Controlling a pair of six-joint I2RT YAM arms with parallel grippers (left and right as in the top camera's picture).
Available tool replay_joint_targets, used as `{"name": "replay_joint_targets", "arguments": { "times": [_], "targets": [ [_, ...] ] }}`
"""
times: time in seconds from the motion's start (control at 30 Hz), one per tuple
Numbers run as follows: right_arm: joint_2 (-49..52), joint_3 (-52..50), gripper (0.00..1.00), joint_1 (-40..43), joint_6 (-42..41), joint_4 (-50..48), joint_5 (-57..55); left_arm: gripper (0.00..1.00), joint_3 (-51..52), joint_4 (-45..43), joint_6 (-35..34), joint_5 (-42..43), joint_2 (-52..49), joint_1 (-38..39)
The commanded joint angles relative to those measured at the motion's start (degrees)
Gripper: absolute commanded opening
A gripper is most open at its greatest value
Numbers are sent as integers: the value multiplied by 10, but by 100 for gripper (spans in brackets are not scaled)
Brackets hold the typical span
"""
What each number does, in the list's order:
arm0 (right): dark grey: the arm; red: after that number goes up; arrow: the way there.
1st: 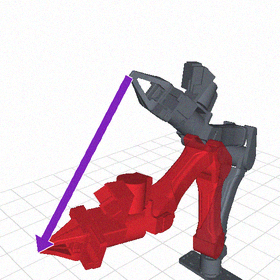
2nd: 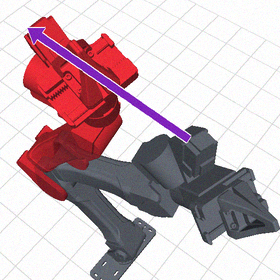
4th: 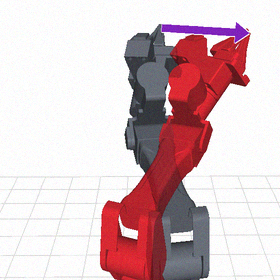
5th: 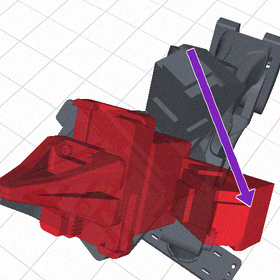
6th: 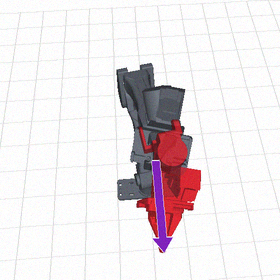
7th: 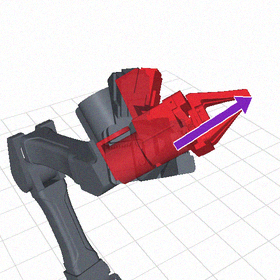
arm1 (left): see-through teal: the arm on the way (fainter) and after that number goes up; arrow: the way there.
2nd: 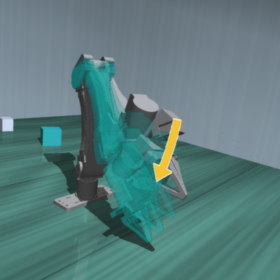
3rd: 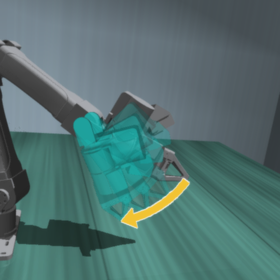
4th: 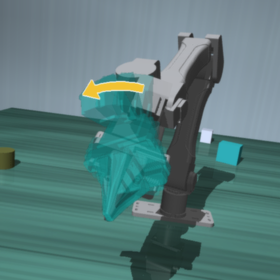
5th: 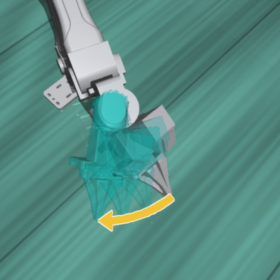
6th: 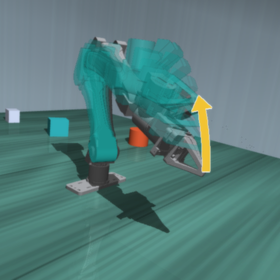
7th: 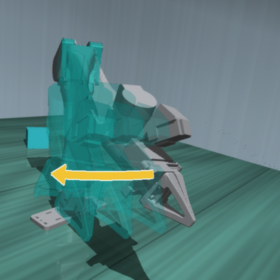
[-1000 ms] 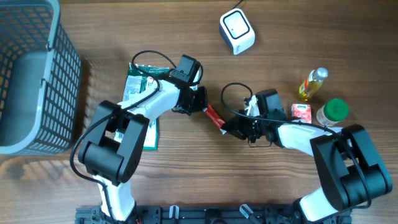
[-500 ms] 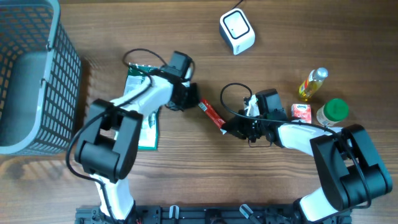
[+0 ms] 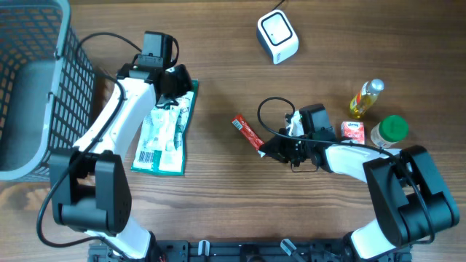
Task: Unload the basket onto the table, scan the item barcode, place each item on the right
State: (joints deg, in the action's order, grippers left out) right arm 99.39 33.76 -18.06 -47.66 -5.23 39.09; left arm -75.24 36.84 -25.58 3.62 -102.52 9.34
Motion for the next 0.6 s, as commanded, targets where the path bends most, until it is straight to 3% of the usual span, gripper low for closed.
{"name": "replay_joint_targets", "arguments": {
  "times": [0.0,0.2,0.57],
  "targets": [
    [17,-14,4,-1,12,3,-47,4,-8,4,47,-163,9,-4],
    [17,-14,4,-1,12,3,-47,4,-8,10,59,-240,9,-4],
    [17,-14,4,-1,14,3,-47,4,-8,23,59,-227,9,-61]
  ]
}}
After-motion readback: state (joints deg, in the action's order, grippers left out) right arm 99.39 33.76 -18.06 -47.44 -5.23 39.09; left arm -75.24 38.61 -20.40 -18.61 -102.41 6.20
